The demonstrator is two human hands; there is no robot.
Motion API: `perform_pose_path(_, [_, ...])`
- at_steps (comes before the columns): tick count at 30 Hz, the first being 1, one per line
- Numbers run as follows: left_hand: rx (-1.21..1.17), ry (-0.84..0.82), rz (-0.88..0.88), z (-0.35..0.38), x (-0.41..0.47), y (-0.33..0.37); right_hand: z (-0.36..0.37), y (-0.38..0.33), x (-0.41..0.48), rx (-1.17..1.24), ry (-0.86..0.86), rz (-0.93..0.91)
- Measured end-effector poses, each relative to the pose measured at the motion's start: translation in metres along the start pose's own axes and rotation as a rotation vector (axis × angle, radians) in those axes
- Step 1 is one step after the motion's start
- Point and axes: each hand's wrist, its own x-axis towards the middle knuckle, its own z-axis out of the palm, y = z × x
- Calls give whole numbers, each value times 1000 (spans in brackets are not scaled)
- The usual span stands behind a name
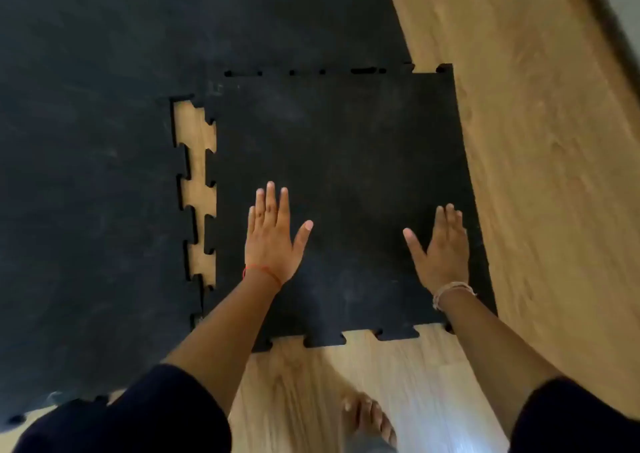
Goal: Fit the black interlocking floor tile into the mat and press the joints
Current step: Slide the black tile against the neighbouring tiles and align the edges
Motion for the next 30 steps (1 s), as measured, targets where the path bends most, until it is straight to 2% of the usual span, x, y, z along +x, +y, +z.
perform_pose_path(3, [-4, 52, -88, 21, 20, -9, 18, 11, 29, -83, 131, 54])
perform_pose_path(7, [-74, 192, -292, 34, 33, -27, 13, 21, 67, 43, 262, 249])
perform_pose_path(15, [-203, 203, -488, 14, 40, -42, -1, 22, 102, 222, 264, 468])
perform_pose_path(20, [-324, 240, -683, 2, 61, -42, 3, 26, 120, 372, 364, 621])
perform_pose_path(26, [-293, 286, -756, -12, 67, -48, 2, 34, 123, 723, 440, 689])
perform_pose_path(30, [-274, 226, -809, -23, 79, -54, -9, 36, 128, 711, 358, 673])
